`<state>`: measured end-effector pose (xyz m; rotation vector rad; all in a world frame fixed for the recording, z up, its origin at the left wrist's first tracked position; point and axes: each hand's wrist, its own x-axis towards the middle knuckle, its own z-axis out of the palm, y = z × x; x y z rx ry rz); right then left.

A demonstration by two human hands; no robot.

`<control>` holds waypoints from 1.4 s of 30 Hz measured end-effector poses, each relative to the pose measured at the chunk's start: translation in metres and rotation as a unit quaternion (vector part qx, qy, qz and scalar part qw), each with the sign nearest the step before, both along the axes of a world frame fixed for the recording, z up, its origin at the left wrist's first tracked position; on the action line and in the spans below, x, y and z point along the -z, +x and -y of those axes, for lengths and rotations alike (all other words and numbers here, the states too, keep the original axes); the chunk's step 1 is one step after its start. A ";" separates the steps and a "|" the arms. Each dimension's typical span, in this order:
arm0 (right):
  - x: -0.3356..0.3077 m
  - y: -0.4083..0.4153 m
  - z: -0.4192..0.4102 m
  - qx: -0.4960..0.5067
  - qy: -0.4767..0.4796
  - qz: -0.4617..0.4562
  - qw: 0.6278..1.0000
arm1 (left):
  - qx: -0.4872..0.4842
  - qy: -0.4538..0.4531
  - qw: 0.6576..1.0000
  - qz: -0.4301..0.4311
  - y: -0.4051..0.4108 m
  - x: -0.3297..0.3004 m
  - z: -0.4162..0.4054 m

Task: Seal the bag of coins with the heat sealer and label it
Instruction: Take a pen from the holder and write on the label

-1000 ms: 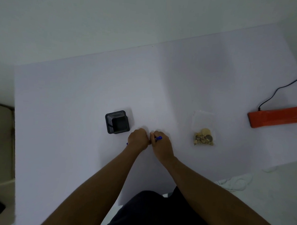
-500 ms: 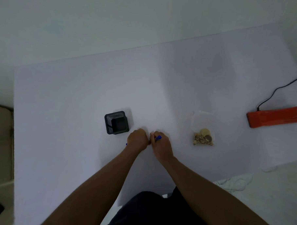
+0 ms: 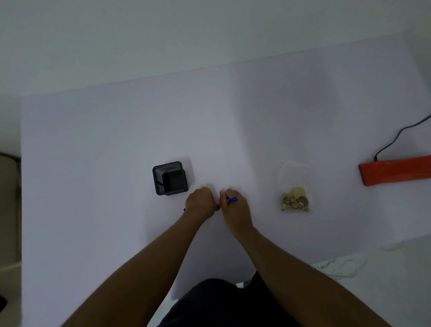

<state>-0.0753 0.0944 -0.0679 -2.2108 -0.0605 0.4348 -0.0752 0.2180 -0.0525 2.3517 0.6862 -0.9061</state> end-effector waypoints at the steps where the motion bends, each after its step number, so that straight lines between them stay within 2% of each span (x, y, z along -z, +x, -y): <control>1: -0.001 0.000 0.000 -0.005 -0.003 0.006 1.000 | 0.000 0.001 1.000 0.000 0.000 0.000 0.000; 10: -0.005 -0.002 -0.001 -0.016 -0.004 -0.003 1.000 | 0.003 0.003 1.000 -0.001 0.000 0.001 0.000; 25: -0.002 -0.003 0.001 -0.022 0.001 0.031 0.999 | 0.009 0.005 1.000 0.000 -0.001 0.001 0.000; 34: -0.003 -0.004 0.003 -0.075 -0.031 -0.004 0.997 | 0.001 0.012 1.000 0.004 0.000 0.000 0.000; 42: -0.001 -0.005 0.005 -0.070 -0.026 0.003 0.997 | 0.004 0.012 1.000 0.000 0.000 0.001 0.000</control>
